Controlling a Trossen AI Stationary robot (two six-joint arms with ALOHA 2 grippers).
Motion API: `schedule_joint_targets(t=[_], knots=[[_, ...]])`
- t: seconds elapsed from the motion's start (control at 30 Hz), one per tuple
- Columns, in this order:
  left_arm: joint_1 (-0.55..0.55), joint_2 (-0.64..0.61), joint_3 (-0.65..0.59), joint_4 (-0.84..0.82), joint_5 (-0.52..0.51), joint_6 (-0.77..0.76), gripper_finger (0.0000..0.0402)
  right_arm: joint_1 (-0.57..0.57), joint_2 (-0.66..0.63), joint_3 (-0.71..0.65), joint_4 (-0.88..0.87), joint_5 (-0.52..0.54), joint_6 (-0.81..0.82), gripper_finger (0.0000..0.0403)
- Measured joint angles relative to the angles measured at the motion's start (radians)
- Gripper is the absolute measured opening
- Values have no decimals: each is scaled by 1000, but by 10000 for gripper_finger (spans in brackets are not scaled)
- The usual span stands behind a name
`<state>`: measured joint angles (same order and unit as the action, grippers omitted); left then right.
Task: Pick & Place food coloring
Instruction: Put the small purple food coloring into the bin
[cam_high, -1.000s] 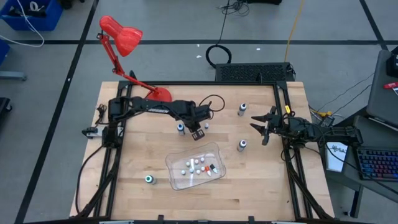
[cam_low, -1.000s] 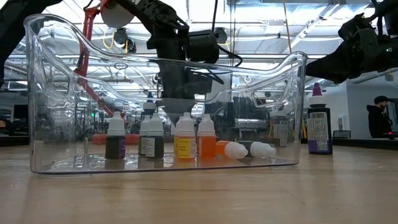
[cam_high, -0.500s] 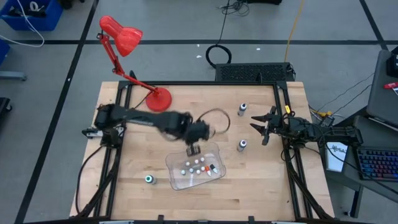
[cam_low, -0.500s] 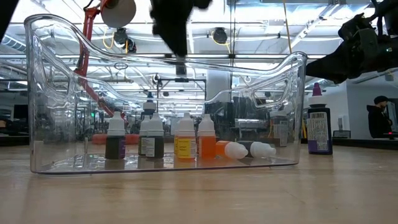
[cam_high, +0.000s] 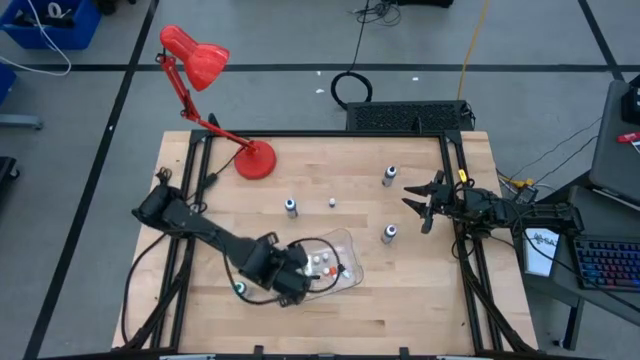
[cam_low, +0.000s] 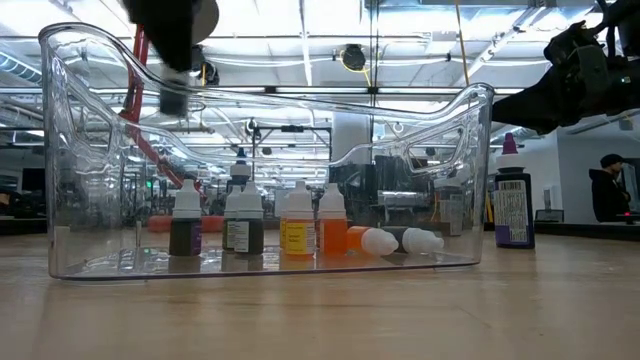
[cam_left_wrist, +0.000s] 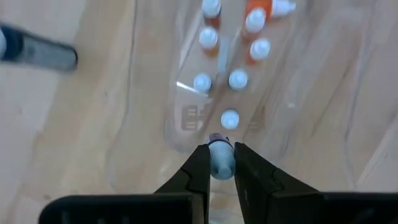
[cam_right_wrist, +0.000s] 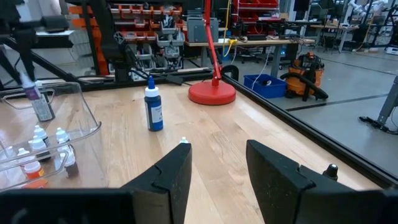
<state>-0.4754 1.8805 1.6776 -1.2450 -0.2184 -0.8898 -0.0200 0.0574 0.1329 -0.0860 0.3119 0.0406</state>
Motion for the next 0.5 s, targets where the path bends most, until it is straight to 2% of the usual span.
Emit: schedule_joint_targets(t=[0.23, 0.5], knots=[[-16, 1, -133, 98, 66, -91, 50, 0, 0, 0, 0, 0, 0, 141], [11, 0, -248, 204, 73, -109, 50, 0, 0, 0, 0, 0, 0, 141]])
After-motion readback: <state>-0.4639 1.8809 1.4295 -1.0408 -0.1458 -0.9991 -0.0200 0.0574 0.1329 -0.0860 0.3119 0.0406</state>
